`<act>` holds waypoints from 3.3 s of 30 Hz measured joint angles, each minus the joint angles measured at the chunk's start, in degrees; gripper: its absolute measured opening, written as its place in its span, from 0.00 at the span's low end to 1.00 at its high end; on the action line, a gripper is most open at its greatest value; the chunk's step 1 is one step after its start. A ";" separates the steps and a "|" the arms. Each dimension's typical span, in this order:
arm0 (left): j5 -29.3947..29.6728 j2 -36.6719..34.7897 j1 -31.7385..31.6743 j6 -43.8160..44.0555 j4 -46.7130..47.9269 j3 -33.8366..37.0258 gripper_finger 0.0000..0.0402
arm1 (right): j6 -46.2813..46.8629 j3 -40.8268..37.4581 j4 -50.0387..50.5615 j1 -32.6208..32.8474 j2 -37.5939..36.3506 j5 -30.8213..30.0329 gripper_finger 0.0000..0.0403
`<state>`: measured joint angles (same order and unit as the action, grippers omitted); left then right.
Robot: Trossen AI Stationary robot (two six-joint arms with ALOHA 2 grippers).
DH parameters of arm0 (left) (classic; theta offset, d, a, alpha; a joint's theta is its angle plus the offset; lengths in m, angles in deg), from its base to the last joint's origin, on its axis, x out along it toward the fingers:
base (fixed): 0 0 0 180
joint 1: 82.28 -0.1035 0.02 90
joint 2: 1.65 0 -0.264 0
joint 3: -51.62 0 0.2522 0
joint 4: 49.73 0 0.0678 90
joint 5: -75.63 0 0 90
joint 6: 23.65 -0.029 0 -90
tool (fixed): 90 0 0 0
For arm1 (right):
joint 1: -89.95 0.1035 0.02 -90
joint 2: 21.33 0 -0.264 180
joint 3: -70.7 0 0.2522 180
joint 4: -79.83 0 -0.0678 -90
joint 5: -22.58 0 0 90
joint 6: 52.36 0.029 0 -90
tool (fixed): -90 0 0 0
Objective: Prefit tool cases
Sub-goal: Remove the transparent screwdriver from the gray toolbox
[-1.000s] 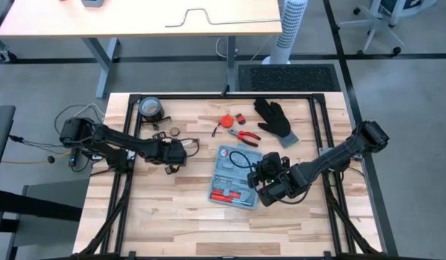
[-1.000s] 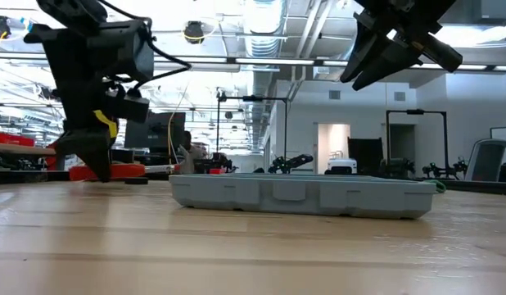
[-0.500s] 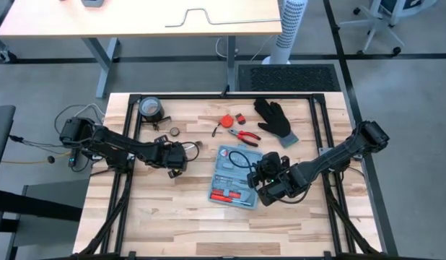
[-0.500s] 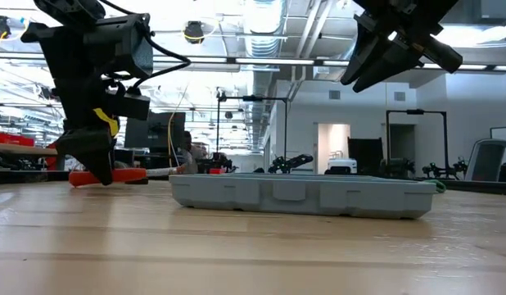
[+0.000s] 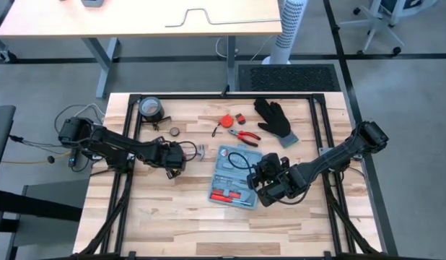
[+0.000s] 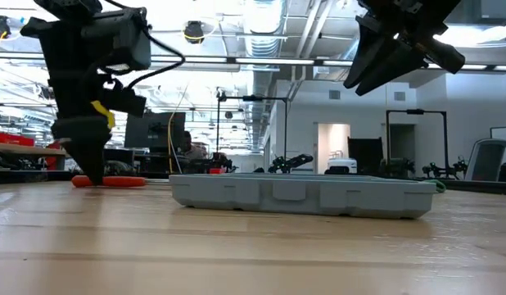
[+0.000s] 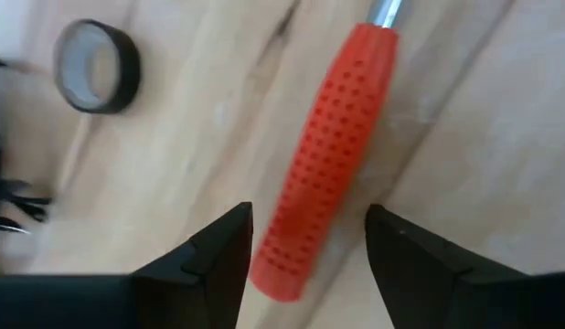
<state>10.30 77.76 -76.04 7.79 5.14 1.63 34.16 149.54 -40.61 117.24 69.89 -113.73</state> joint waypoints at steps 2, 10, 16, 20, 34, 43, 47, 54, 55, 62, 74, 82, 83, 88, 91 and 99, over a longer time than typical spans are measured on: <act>-2.15 -0.78 0.00 0.85 -0.55 0.00 0.50 | -0.52 -0.01 -0.01 0.00 0.00 0.68 0.23; -13.29 -3.37 1.89 -1.42 -20.96 -0.02 0.50 | -12.66 -0.50 -7.88 -1.63 0.57 10.40 0.23; -13.70 -3.40 2.75 -1.42 -33.73 -0.02 0.50 | -15.17 -7.61 -26.77 -4.14 1.02 15.11 0.23; -13.45 -3.40 2.69 -0.26 -34.63 -0.02 0.50 | -11.85 -13.72 -38.30 -4.96 1.14 19.20 0.23; -16.84 10.51 5.86 10.50 -46.55 -0.02 0.51 | -1.03 -16.68 -29.40 0.88 1.09 24.05 0.23; -19.53 19.01 8.99 23.65 -60.45 -0.20 0.51 | -11.10 -16.68 -27.43 -3.37 1.09 30.09 0.23; -17.76 20.03 11.02 26.76 -64.42 -0.13 0.51 | -17.37 -16.68 -27.41 -6.59 1.09 33.85 0.23; -15.84 20.07 11.69 29.34 -64.44 -0.09 0.51 | -16.49 -24.77 -40.28 -8.28 -2.37 36.72 0.24; -15.76 20.07 11.69 29.07 -64.37 -0.09 0.51 | -15.38 -27.02 -43.35 -8.26 -3.50 36.66 0.24; -15.62 20.07 11.72 27.37 -64.33 -0.09 0.51 | -7.95 -36.88 -51.81 -8.14 -10.12 36.16 0.28; -15.40 20.07 11.72 27.31 -64.71 -0.02 0.51 | -8.95 -36.11 -58.34 -11.35 -6.93 37.71 0.28; -15.38 20.07 11.72 27.20 -64.86 0.00 0.51 | -9.72 -32.11 -56.80 -12.45 -1.29 41.93 0.28; -15.35 20.07 11.72 27.09 -64.86 0.00 0.51 | -9.41 -31.54 -55.78 -12.46 -0.96 42.06 0.28; -15.35 20.07 11.69 26.34 -64.90 0.00 0.51 | -9.14 -30.13 -53.42 -12.41 -0.24 42.26 0.28; -14.55 20.07 11.69 25.88 -64.92 0.00 0.51 | -9.15 -30.02 -54.15 -12.55 -0.15 42.69 0.28; -14.42 20.07 10.93 25.58 -65.00 0.02 0.51 | -9.21 -30.12 -58.10 -13.96 0.07 43.62 0.28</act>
<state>-4.12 97.84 -65.11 33.37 -59.86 1.65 24.94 119.42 -98.70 103.28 69.95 -70.11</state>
